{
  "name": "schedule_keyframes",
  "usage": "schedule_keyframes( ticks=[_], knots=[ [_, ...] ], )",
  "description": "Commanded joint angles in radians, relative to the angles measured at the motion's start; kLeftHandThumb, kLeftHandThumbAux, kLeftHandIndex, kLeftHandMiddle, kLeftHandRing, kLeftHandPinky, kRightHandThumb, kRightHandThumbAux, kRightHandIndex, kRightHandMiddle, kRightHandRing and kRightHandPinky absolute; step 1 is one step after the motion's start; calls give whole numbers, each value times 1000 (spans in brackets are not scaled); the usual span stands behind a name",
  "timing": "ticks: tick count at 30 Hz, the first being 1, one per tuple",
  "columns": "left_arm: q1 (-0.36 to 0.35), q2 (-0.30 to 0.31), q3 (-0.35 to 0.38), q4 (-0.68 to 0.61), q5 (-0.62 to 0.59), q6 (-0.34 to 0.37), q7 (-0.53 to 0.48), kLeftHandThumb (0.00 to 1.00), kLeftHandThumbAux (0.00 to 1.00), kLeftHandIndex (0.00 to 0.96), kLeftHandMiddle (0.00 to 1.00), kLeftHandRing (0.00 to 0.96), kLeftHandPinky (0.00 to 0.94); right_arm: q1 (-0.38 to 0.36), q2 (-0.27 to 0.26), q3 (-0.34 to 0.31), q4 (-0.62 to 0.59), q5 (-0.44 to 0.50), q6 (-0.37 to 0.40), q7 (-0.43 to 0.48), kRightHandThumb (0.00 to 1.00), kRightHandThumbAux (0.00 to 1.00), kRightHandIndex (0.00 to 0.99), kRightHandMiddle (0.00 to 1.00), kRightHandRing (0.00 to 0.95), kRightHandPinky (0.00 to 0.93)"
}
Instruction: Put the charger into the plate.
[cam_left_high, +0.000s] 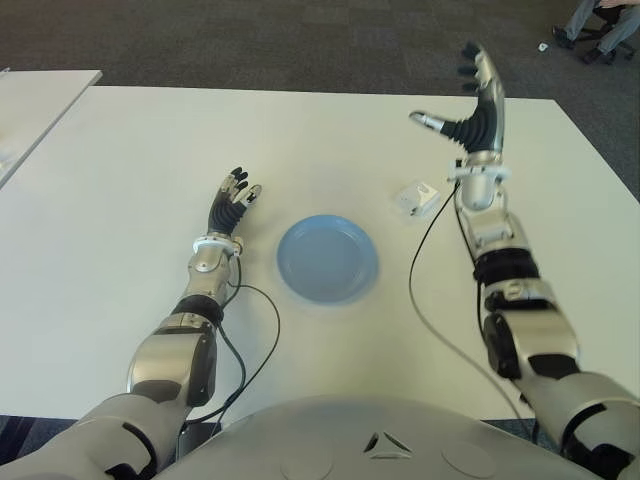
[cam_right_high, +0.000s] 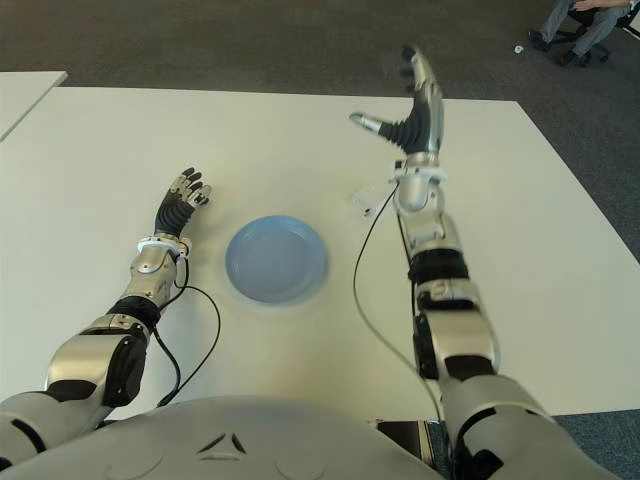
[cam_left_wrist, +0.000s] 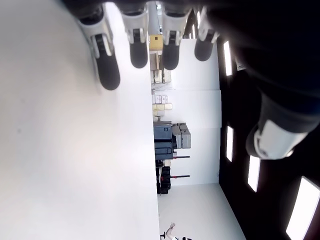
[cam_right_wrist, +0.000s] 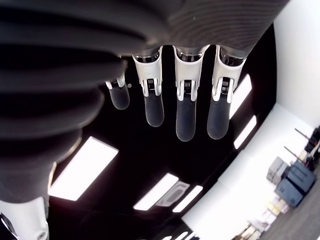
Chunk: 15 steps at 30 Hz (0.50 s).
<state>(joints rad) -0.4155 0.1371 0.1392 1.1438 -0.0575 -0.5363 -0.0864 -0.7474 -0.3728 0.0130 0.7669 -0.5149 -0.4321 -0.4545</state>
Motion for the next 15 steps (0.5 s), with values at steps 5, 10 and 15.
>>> schedule_keyframes(
  ticks=[5,10,15],
  knots=[
    [75,-35,-13,85,19,107,2,0,569,22,102,91,95,-138,-37,118,315,-54,79,55,490,550,34,105,125,149],
    [74,-36,-11,85,17,107,1,0,572,22,106,95,99,-183,-41,163,424,-56,110,78,460,469,4,55,73,109],
    [76,-36,-9,84,14,99,-5,0,567,25,115,107,119,-208,-47,211,452,-65,163,135,452,427,0,22,37,87]
  ],
)
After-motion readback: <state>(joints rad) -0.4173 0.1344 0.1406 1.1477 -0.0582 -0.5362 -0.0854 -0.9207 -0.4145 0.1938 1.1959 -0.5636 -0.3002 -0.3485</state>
